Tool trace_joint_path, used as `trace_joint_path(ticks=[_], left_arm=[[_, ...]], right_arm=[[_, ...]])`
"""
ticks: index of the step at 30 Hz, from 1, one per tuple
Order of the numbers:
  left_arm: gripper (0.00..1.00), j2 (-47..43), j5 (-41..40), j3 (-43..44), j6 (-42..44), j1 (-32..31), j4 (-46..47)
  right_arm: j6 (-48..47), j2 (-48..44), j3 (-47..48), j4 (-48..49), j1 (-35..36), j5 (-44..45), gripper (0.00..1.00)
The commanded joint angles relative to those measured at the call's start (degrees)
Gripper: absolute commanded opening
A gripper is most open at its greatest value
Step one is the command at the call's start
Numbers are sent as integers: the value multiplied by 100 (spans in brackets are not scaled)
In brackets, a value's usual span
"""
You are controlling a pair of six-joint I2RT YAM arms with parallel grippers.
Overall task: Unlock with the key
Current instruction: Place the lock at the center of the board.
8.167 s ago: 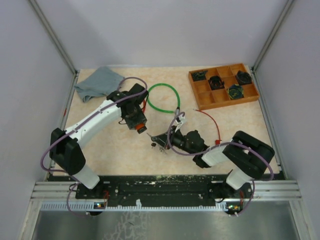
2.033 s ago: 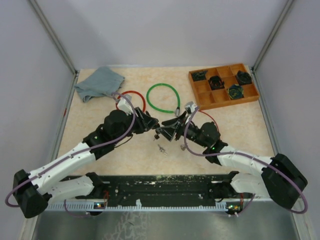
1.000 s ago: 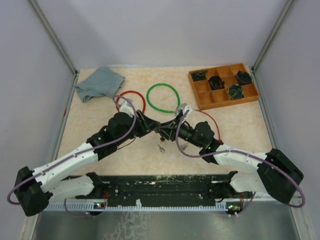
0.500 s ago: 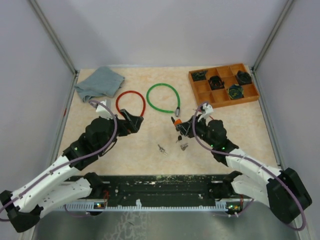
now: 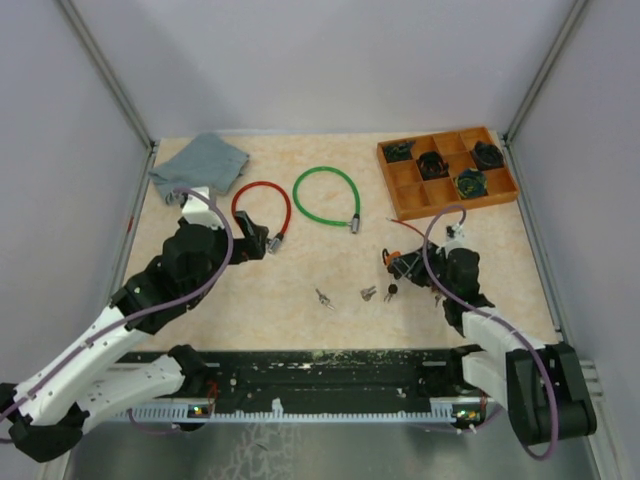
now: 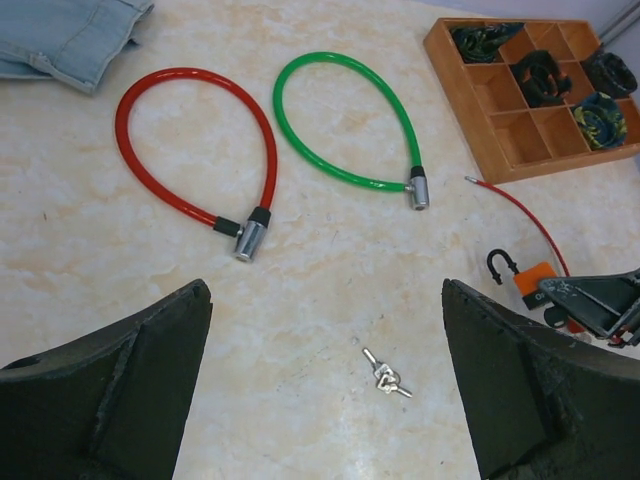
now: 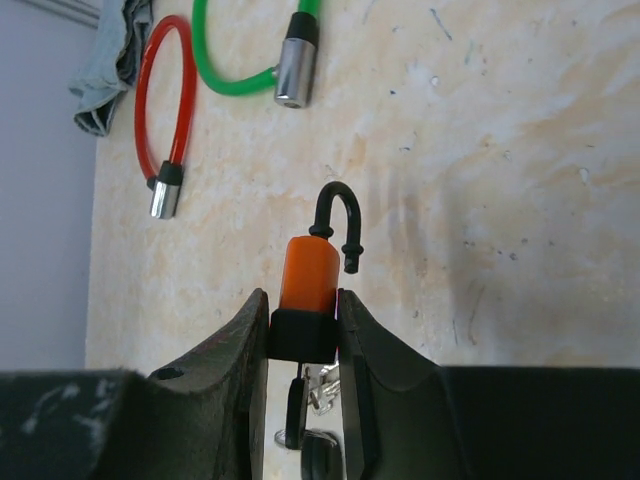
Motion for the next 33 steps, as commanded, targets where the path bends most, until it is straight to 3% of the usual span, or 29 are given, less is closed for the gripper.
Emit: trace_joint_path(ticks=[1,5,11,17,25,29,33], left_arm=[[100,-171,195,-168,173,217,-34],[100,-167,398,-235,173,410,-22],[100,-35,875,-294,140,819,-8],[100,51,1213,-362,103,1121,30],[100,253,1805,-411,76,1580,120],[100,393,2128,-408,58,1840,151],[100,557,2481,-429,8,2064,160]], right_arm=[[382,295,-20,895,-436,-570,0],[149,571,97,562,-800,-524,0],[-338,1034,449,-34,-1030,-177,9],[-738,844,654,-853,-1073,281,32],[-1057,108,867,-1818,-1073,646,50],[-1255,-263,1111,-2270,-793,847,52],[-1465,-641,1427,-2607,9,1391,56]])
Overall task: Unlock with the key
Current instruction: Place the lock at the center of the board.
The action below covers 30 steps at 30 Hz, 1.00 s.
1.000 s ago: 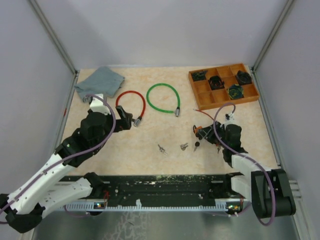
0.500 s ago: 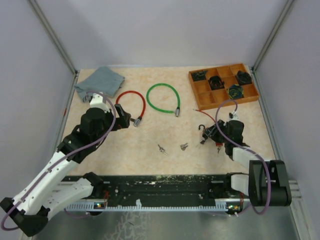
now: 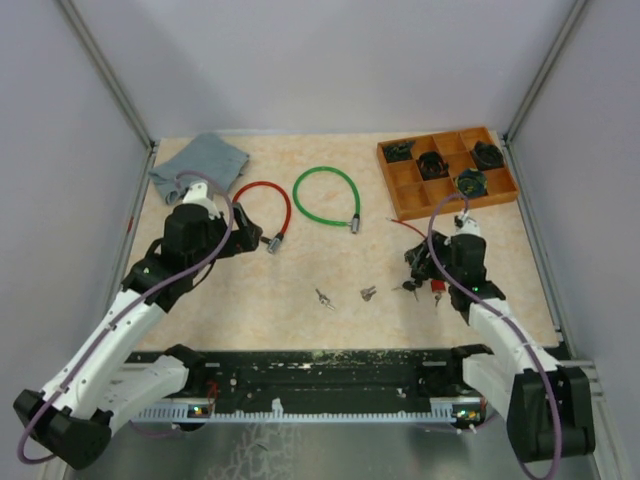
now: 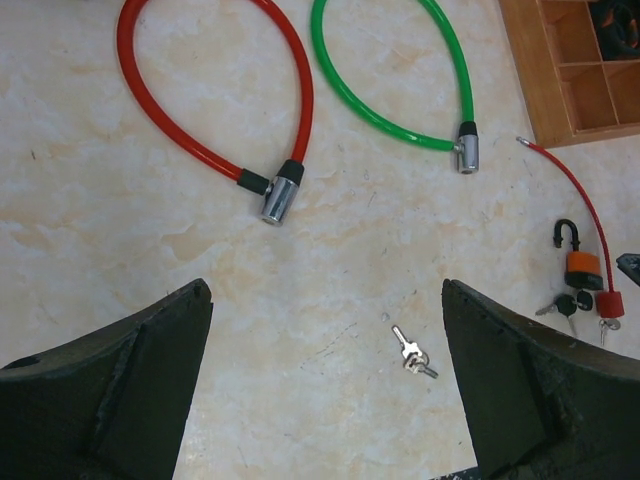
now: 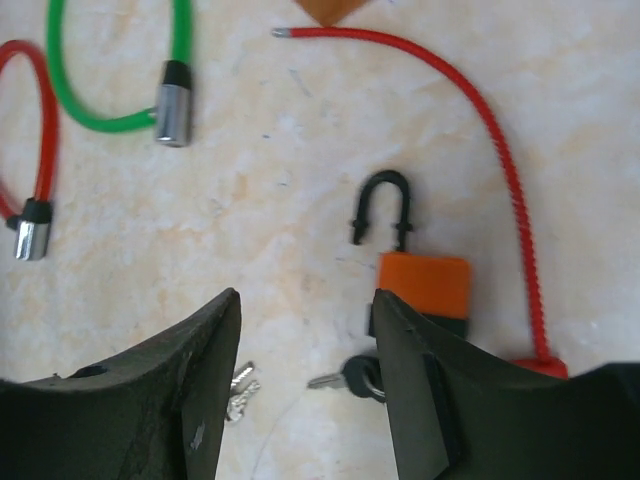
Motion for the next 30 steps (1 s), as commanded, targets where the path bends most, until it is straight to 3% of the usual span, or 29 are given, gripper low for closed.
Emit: trace_joint_path(ticks=[1,3,14,30], left_arm=[[100,129,610,-68,-72,231,145],[100,189,812,-83,-80,313,182],[100,171,1307,-406,100,713,195],[100,-349,1842,-497,252,784,243]], right_arm=[[-393,-432,649,-355,819,504,57],[-548,-436,875,-613,1245,681,65],[-916,407,1896,-2192,3327,1599,65],[-951,2026,2713,-2999,3692,1710,66]])
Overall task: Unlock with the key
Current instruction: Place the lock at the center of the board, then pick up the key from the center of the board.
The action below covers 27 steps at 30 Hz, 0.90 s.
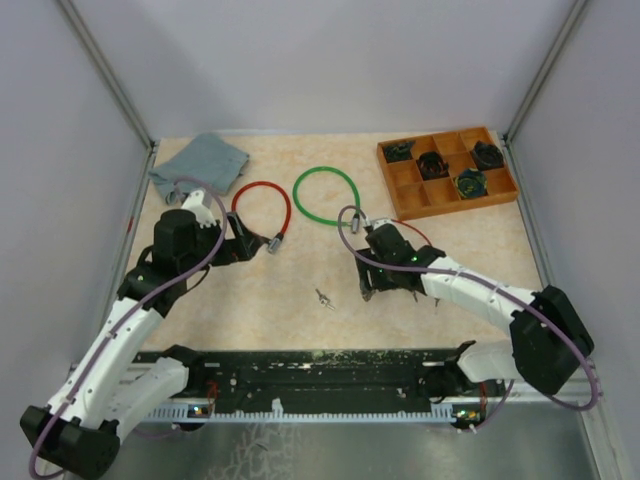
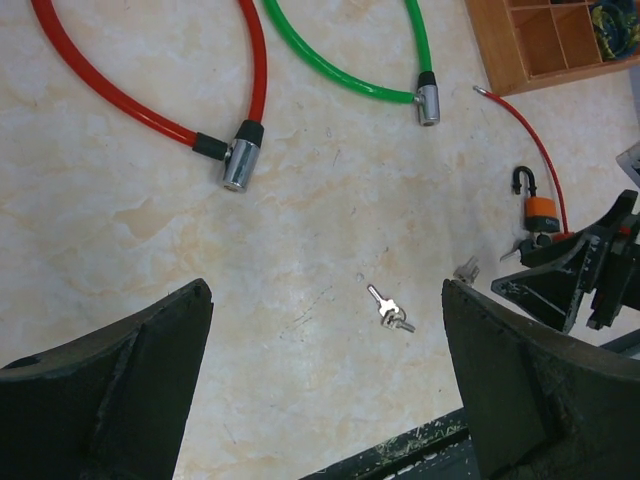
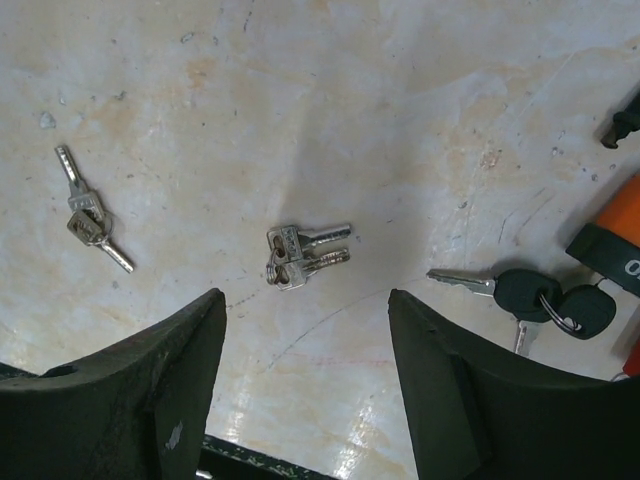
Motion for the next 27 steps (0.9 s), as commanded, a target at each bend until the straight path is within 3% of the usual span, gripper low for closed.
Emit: trace_joint_path(ticks=[1,27], left_arm=[[100,-108,221,-65,110,44,135],[100,298,398,26,150,385,-22]], right_arm=[[7,301,354,-116,71,128,66],[-327,1327,781,-88,256,210,58]])
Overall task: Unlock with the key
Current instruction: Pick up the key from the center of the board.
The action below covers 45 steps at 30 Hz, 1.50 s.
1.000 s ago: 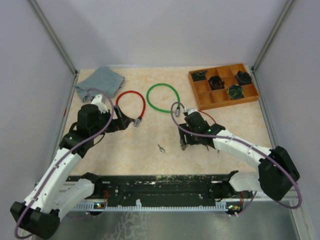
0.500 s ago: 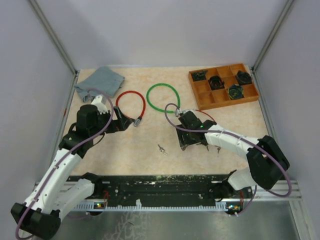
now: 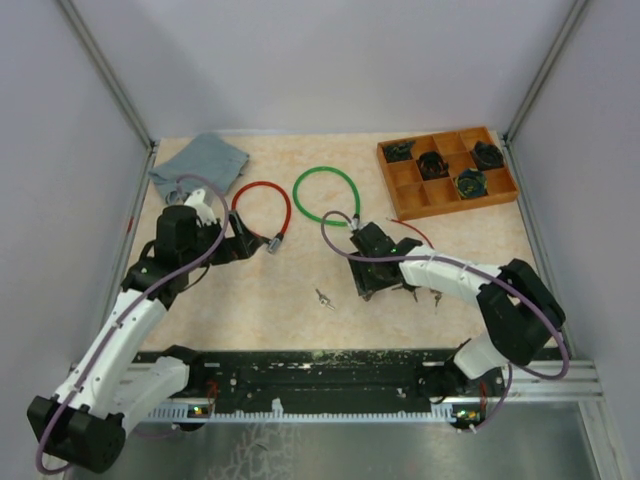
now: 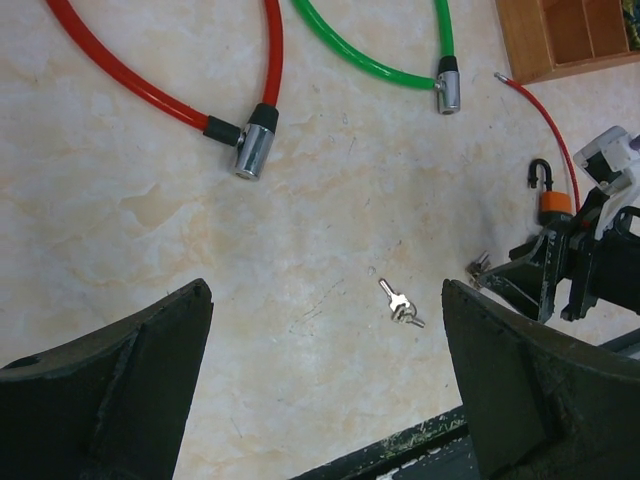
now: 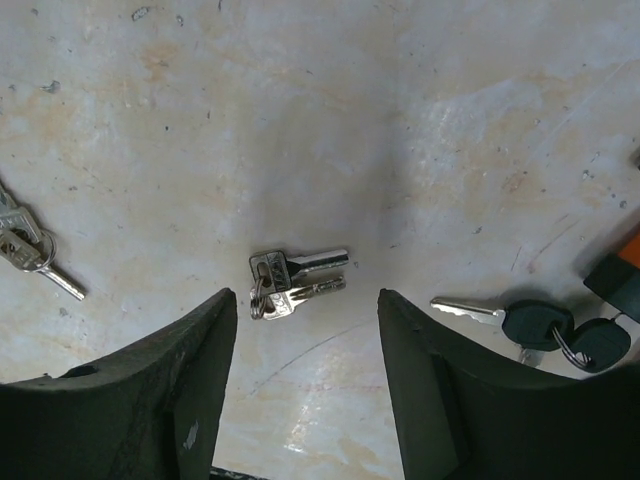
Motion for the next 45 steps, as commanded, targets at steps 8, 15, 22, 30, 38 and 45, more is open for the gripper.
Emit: trace_joint_path(ticks=[8,15,22,30,38,45], left_arm=[[100,138,227,29,73,125,47],[100,130,343,-24,59,126,121],[100,119,854,-180,-77,127,370],[98,264,1824,-641,-705,126,1022],[94,572,2921,-1217,-1436,117,1916],[93,569,3274,-1610,-1915,99,2589]], right_arm=[[-68,575,405,139,379,-6,48],[-123,749,479,130,511,144,35],[-467,734,601,70,605,228,12],[-1253,115,509,428,815,49,1],[-1896,-942,69,1688,836,-680,0],[-2127,-1150,-142,2466,841,-1080,0]])
